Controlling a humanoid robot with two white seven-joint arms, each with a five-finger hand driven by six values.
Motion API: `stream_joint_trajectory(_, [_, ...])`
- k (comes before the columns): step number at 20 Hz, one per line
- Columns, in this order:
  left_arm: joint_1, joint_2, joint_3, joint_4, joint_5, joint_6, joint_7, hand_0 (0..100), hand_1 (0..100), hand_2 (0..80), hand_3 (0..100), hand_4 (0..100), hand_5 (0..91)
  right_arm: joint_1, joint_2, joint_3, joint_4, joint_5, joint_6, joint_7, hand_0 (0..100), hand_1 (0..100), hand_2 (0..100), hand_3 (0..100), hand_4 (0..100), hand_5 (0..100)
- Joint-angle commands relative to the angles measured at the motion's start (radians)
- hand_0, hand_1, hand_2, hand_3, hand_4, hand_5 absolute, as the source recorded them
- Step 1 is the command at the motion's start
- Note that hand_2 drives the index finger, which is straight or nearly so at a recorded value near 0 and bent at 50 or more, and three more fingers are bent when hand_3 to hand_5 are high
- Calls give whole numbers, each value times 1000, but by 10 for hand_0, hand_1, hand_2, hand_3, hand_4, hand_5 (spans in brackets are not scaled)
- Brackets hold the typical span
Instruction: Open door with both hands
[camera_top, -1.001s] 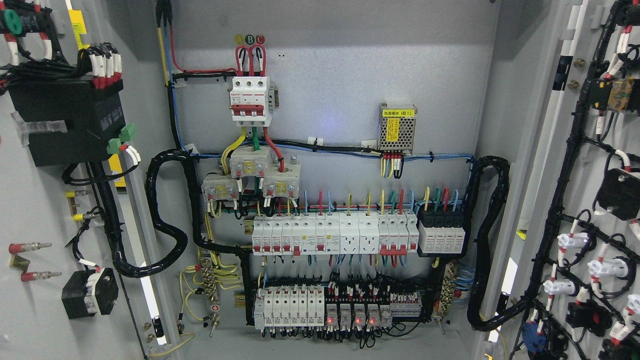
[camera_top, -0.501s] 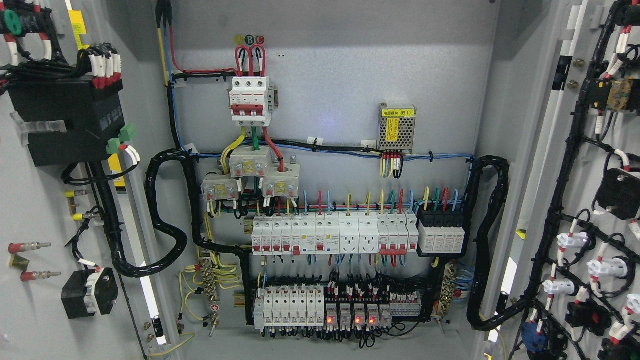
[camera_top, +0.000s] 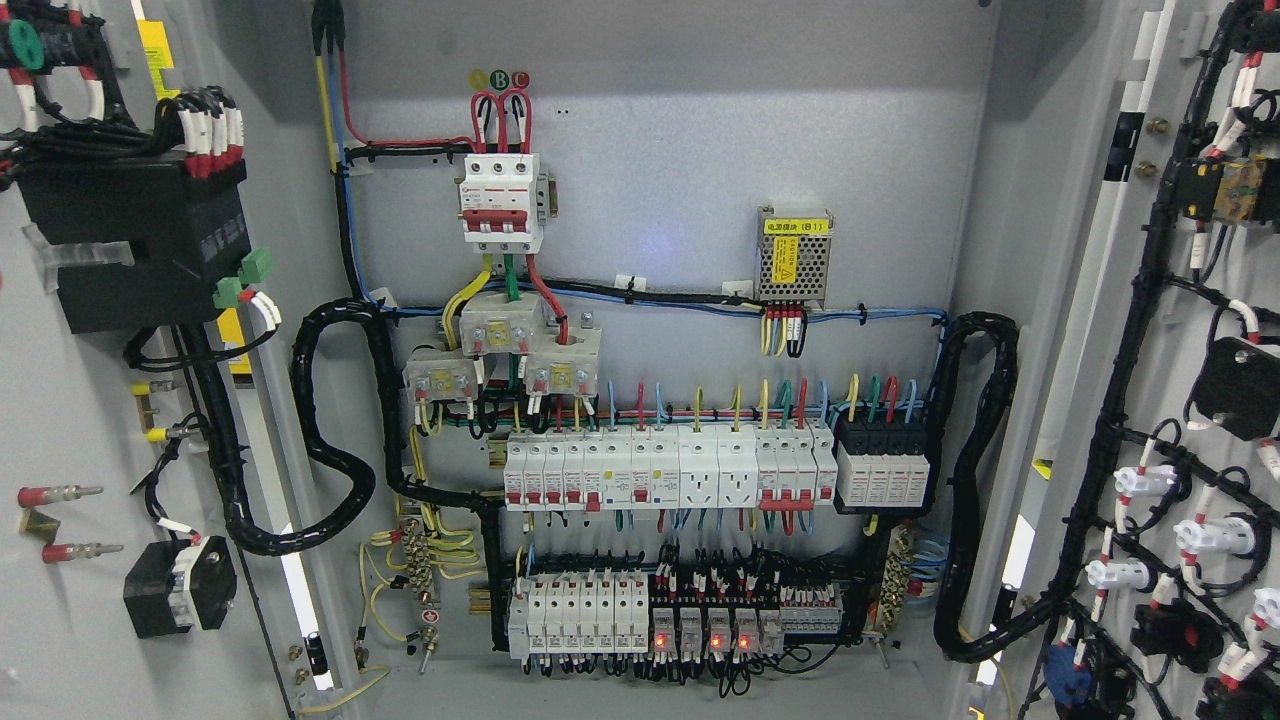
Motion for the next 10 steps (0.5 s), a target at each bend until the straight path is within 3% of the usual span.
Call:
stream_joint_trajectory(1, [81,116,59,-543,2,7,-8,0,0,0,18,0,0,209,-93,-209,-79,0,-124,-2,225,0,0,0,0,0])
stream_joint_trajectory(4, [160,150,69,-739,0,10,-9,0,0,0,18,0,0,321,-120,-244,-75,-1,-256,-2,225,0,0,0,0,0])
stream_joint_trajectory(7, [200,188,76,-893,2,5,-22,0,0,0,17,0,0,398,-121,-292,-74,-4,-357,-2,225,0,0,0,0,0])
stream_joint_trajectory(10, [245,213,148,-1063,3,5,-104,0,0,0,17,0,0,417,-121,-344,-83,-13,-418,-2,225,0,0,0,0,0])
